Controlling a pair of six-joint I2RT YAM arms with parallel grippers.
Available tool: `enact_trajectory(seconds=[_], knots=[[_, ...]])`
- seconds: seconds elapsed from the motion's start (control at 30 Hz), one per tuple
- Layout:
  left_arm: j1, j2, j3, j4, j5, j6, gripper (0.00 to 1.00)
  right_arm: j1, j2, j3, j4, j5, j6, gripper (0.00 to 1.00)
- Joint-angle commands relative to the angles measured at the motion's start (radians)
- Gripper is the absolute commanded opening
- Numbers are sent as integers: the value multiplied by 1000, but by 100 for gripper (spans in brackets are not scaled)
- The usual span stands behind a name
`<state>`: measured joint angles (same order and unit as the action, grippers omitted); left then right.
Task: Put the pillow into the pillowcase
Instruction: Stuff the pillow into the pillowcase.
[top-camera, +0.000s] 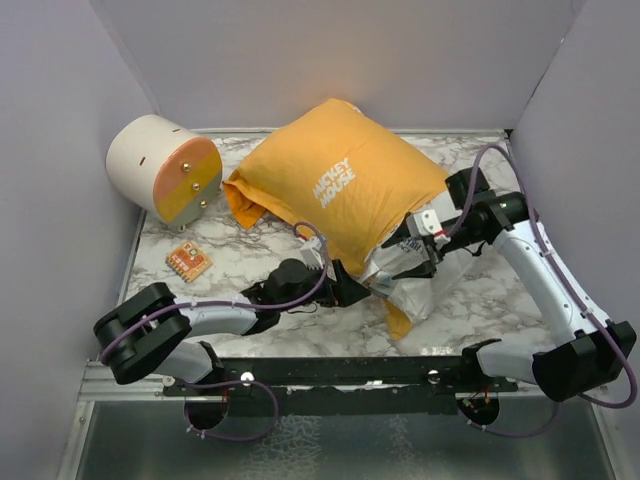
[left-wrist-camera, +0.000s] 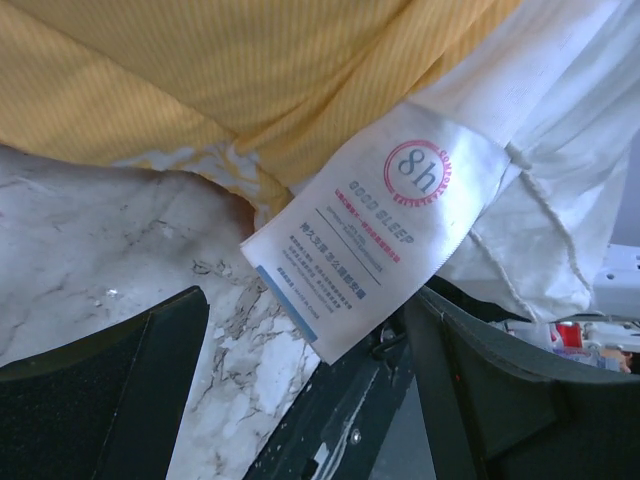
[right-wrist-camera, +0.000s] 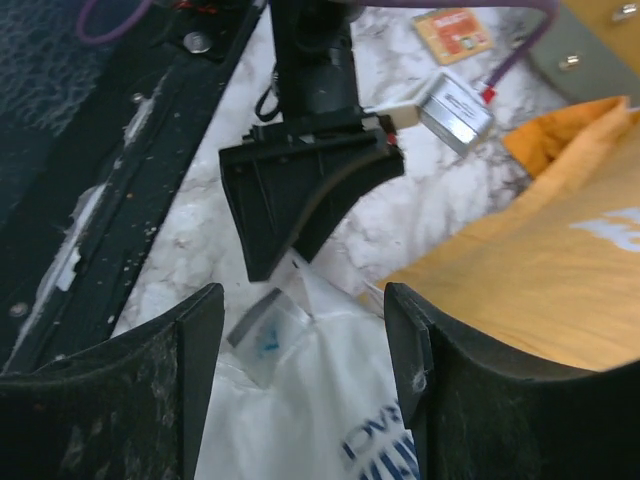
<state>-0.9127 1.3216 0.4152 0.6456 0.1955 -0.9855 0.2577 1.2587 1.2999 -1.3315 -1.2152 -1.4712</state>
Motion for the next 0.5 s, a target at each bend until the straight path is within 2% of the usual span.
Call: enact_trajectory(seconds=[0.0, 0.1, 0.23, 0.3, 0.37, 0.47], knots=[[-118, 100, 4, 252, -267, -70, 82, 140, -46, -98, 179, 154, 187, 63], [-200, 193, 35, 333, -429, -36, 84, 166, -60, -149, 293, 270, 311, 57], [-260, 297, 82, 368, -549, -40, 83, 165, -109, -255, 487, 486, 516, 46], [-303, 321, 119, 318, -634, -5, 82, 147, -131, -312, 566, 583, 564, 39], [-351, 332, 162, 237, -740, 44, 82, 101, -149, -346, 616, 576, 585, 35], [-397, 367, 197, 193, -804, 36, 78, 58, -161, -367, 663, 528, 602, 33]])
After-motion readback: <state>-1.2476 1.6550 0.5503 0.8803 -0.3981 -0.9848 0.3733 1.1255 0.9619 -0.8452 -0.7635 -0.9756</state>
